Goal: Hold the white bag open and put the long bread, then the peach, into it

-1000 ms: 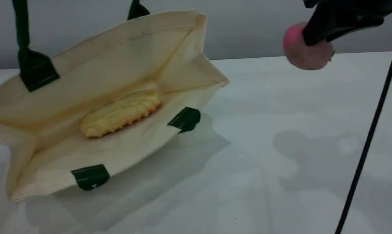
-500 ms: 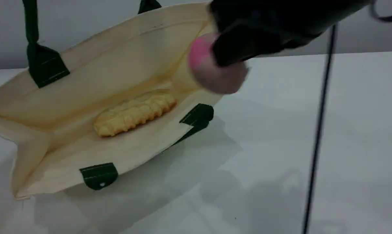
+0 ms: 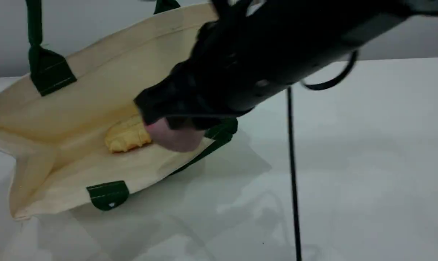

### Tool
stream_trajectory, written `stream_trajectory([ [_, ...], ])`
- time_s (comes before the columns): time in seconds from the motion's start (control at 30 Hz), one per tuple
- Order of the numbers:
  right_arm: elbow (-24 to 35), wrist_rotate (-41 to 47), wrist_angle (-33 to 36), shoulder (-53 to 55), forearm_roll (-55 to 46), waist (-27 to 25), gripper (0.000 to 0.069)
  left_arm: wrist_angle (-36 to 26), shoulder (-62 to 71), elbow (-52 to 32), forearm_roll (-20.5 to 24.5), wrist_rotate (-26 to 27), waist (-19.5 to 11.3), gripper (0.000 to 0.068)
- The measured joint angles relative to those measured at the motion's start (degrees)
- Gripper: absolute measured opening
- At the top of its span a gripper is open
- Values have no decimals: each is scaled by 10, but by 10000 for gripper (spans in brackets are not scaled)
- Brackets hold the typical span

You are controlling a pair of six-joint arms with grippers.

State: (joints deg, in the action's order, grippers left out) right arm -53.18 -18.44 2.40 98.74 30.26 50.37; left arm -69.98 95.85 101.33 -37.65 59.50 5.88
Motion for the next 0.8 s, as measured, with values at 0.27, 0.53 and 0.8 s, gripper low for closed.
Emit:
stream_trajectory([
  [0.27, -96, 0, 9, 92, 6, 0, 96, 0, 0, 0, -1, -3, 0, 95],
  [0.53, -191, -38, 4, 177, -4, -5, 96, 0, 0, 0, -1, -14, 0, 95],
  [0.8, -217, -35, 11, 198, -3, -16, 339, 0, 0, 0, -1, -15, 0, 95],
])
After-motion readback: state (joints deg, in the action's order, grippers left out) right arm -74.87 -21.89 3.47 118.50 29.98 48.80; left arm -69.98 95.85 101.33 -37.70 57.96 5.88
